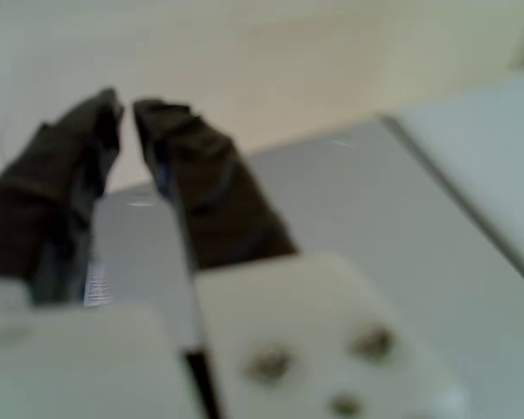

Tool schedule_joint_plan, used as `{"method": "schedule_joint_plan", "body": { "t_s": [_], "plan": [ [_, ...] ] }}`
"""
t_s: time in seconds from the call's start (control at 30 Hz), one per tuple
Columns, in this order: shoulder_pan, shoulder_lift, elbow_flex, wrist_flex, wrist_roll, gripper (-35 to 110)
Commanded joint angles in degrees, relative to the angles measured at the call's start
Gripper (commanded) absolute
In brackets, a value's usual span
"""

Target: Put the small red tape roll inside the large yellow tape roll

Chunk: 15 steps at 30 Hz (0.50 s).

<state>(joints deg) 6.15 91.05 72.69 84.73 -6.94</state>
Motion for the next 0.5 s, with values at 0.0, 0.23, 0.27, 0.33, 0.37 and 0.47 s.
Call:
{"method": "schedule_joint_plan", "body": {
  "t_s": [0.0,0.23,0.27,0.33,0.37,0.47],
  "plan": [
    [0.5,53.7,39.5,-14.3,0.1,0],
    [1.3,86.7,74.5,-24.8,-0.3,0],
    [1.1,89.8,76.6,-23.7,-0.3,0],
    [1.9,94.8,79.6,-23.0,-0.3,0],
    [2.5,98.2,80.9,-22.8,0.1,0],
    [4.4,99.8,84.6,-22.2,2.0,0]
  ]
}}
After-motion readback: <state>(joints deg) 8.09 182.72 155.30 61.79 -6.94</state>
